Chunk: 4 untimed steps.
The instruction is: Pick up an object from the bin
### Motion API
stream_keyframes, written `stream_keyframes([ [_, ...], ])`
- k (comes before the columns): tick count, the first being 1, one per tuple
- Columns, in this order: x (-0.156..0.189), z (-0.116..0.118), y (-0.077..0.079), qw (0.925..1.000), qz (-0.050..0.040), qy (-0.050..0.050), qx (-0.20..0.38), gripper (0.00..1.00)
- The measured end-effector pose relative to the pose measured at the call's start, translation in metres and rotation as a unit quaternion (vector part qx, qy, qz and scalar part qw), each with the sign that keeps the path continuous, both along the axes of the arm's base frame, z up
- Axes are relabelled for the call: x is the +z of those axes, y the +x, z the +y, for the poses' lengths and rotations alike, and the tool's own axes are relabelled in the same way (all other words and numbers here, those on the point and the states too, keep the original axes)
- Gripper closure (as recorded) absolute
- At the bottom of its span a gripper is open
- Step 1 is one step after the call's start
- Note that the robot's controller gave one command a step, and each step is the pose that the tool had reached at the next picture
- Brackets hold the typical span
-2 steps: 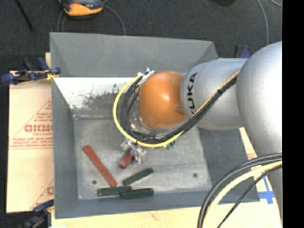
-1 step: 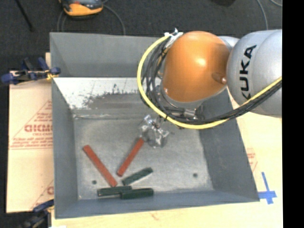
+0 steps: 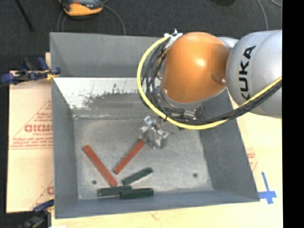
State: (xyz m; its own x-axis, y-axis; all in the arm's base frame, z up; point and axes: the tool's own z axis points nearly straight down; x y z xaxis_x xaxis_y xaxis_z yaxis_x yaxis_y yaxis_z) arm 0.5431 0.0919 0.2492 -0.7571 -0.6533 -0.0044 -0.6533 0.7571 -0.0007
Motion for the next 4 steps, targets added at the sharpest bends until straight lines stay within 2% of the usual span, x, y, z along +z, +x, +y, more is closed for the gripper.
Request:
stream_keyframes([
  [1, -0.097, 0.022, 0.034, 0.9987, 0.0029, 0.000, -0.050, 0.00],
  [2, -0.094, 0.022, 0.035, 0.9987, 0.0001, 0.001, -0.051, 0.00],
  [3, -0.176, -0.022, 0.054, 0.9930, -0.0020, -0.001, 0.118, 1.00],
  [4, -0.168, -0.024, 0.054, 0.9926, 0.0023, 0.000, 0.121, 1.00],
])
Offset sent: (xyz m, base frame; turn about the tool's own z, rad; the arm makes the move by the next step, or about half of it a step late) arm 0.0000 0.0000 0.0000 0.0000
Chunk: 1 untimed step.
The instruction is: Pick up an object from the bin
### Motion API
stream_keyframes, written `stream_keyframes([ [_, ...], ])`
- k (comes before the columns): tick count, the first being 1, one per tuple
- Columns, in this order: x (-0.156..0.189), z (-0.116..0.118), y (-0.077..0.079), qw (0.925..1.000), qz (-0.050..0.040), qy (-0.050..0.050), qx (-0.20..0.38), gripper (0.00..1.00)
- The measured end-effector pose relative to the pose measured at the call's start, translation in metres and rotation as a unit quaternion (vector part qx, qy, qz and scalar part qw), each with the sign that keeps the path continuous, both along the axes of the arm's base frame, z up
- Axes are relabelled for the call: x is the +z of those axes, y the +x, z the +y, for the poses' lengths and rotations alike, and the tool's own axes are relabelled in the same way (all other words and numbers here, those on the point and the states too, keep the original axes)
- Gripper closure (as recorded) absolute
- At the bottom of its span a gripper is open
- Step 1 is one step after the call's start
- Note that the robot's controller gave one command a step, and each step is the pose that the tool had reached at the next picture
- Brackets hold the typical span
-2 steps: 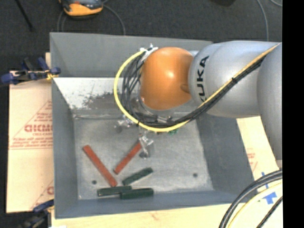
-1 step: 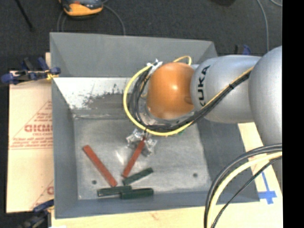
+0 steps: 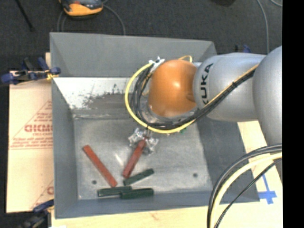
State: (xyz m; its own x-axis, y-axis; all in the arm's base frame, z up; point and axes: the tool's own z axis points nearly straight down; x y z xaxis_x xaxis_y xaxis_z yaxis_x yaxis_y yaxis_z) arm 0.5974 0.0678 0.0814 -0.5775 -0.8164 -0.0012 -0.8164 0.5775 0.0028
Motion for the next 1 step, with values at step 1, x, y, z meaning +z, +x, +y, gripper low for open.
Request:
stream_keyframes([
  [1, 0.1044, -0.0264, 0.0242, 1.0000, -0.0027, 0.000, 0.007, 1.00],
])
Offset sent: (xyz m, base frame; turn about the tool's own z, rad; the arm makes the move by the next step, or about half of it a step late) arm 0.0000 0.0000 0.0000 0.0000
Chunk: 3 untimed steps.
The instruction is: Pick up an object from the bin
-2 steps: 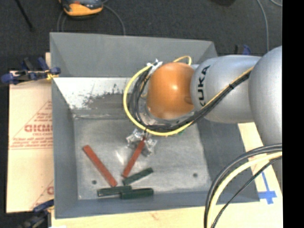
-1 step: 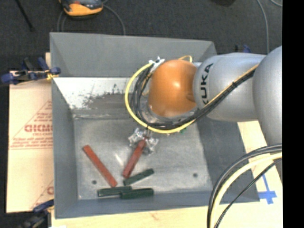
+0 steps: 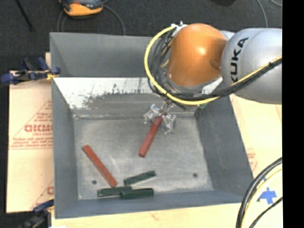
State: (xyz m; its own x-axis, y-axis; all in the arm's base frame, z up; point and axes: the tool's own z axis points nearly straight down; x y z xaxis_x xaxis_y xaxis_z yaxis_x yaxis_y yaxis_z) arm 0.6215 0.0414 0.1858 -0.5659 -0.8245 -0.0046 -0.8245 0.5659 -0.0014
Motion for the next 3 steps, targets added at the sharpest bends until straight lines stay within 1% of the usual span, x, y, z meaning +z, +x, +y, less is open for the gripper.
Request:
stream_keyframes([
  [3, -0.0001, -0.0004, -0.0003, 1.0000, 0.0016, 0.000, -0.002, 1.00],
])
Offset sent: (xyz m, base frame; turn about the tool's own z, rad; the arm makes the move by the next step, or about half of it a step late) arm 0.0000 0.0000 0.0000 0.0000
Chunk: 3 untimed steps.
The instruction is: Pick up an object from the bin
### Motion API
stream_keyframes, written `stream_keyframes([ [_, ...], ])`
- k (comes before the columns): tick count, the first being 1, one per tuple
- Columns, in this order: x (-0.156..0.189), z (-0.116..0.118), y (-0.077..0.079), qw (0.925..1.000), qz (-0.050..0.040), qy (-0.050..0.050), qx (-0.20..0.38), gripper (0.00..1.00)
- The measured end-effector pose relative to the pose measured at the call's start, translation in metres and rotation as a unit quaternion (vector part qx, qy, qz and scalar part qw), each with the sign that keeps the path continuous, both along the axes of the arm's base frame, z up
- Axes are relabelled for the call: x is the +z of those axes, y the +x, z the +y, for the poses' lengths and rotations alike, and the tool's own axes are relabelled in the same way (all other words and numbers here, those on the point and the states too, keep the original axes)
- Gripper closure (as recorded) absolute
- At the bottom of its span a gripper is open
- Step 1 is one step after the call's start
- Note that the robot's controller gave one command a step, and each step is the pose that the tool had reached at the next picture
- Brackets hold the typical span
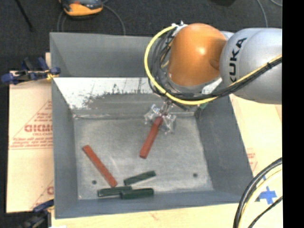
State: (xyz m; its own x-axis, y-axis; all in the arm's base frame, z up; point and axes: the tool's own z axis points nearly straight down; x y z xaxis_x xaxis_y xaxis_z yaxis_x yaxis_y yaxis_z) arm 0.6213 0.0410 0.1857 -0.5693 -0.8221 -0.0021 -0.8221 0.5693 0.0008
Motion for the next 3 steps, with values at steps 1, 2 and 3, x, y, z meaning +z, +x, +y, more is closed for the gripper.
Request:
stream_keyframes([
  [1, 0.000, 0.000, 0.000, 1.0000, 0.0003, 0.000, 0.000, 1.00],
  [2, 0.000, 0.000, 0.000, 1.0000, 0.0004, 0.000, 0.000, 1.00],
  [3, 0.056, -0.005, 0.011, 1.0000, -0.0018, 0.000, 0.009, 1.00],
])
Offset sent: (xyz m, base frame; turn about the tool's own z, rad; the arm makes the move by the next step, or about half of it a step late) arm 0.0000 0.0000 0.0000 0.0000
